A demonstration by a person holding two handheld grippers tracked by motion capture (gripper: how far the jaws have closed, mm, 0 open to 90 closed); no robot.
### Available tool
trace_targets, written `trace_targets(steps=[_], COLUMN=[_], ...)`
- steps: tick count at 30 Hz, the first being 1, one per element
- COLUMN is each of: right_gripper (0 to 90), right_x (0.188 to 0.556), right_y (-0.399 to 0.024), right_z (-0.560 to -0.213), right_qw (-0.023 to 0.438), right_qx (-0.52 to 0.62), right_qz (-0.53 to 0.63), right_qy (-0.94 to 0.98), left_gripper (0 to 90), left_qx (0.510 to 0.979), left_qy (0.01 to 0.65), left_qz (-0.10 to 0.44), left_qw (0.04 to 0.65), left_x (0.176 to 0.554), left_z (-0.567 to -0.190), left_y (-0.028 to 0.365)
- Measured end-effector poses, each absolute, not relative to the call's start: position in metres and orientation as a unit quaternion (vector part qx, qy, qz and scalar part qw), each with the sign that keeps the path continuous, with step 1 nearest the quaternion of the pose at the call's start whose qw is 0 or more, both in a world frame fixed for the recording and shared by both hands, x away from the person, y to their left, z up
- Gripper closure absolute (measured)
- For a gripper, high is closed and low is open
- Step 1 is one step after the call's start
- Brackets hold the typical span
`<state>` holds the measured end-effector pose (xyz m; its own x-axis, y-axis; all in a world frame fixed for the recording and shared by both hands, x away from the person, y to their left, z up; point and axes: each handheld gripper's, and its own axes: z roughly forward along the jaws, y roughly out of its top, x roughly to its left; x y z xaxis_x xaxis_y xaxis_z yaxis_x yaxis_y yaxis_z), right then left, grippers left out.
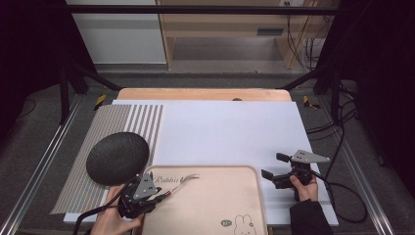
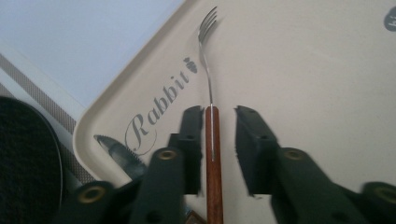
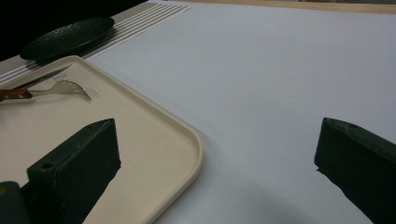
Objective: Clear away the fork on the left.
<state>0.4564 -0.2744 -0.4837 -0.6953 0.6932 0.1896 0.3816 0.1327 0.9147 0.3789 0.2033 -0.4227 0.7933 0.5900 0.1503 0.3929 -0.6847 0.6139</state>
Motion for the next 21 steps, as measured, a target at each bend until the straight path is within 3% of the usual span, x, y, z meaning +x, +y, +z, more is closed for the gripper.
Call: trace_targets(steps=[3, 8, 11, 21], right_gripper=[0.2, 0.2, 0.2, 0.2], right_x=[0.457, 0.456, 0.456, 0.456], right_y=[-0.274, -0.274, -0.274, -0.274], right_z=[-0.484, -0.484, -0.484, -0.484], right_qw=[0.142, 0.142, 0.142, 0.142], right_qx=[0.363, 0.364, 0.364, 0.364], right_qz=[0.547, 0.549, 0.548, 0.548], right_qy=[0.741, 0.739, 0.74, 0.74], left_gripper=[51.1, 32.1, 31.9, 64.2], left_qx=[0.899, 0.894, 0.886, 0.907], left_qy=[0.284, 0.316, 0.33, 0.326], left_qz=[0.171, 0.113, 0.088, 0.101], left_qw=[0.287, 0.297, 0.314, 0.246], left_x=[0.385, 0.399, 0.403, 0.399], left_z=[-0.425, -0.432, -0.439, -0.453], left_y=[0.202, 0.204, 0.205, 0.194])
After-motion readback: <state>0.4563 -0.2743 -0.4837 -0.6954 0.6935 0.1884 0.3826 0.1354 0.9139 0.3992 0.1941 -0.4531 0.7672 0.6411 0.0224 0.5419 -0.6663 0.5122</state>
